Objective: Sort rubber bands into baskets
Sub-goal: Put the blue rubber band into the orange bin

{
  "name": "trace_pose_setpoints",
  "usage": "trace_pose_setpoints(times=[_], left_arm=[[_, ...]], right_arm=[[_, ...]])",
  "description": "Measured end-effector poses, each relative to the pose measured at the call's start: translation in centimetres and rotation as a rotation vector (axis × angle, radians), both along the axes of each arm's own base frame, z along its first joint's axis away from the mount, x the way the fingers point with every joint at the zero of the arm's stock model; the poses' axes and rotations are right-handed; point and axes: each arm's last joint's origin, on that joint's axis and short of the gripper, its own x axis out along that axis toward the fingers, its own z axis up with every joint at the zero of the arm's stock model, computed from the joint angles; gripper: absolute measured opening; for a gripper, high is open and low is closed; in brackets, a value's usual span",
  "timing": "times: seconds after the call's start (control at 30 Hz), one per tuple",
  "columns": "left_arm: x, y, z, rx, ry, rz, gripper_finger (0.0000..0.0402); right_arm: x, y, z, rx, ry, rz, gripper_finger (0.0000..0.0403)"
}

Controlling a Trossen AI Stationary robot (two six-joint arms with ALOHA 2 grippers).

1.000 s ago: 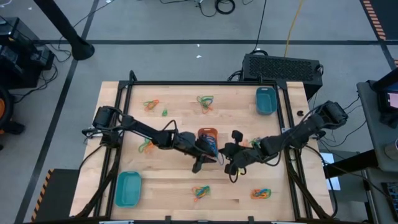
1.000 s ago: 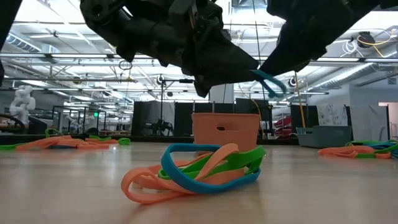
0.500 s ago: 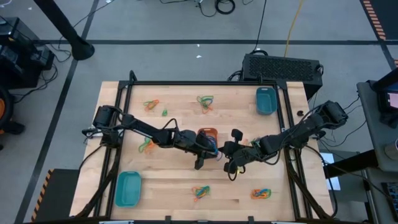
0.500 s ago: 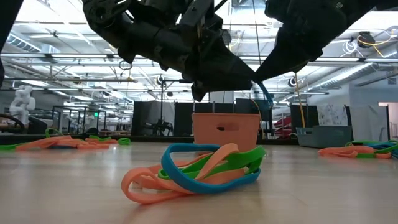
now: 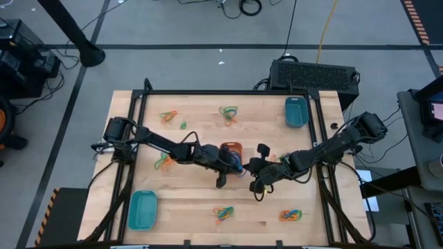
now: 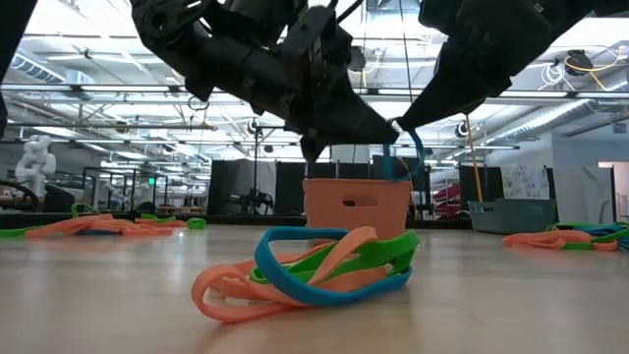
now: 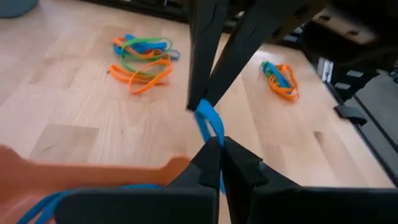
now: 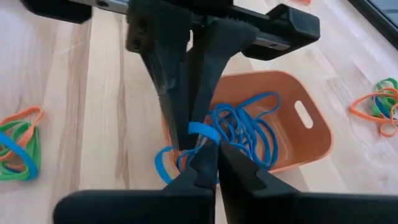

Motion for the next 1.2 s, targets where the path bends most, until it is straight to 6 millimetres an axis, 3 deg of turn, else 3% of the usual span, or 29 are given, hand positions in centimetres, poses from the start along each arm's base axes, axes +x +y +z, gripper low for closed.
trace_pose_setpoints(times=[0.37, 0.6, 1.2], left_arm=[[-0.3, 3.3, -0.6, 0.106, 0.089, 0.129, 0.0003], [-1.1, 5.4, -1.8, 0.092, 0.247, 0.188, 0.0003], [-1.3, 5.4, -0.9, 0.109, 0.232, 0.167, 0.0132]], right_arm=[[-0.2, -1.7, -0.2, -0.075, 0.080, -0.018, 0.0094], [-0.8, -2.8, -0.4, -0.095, 0.165, -0.045, 0.0138], [-0.7, -3.2, -0.3, -0.091, 0.160, -0.063, 0.0148]])
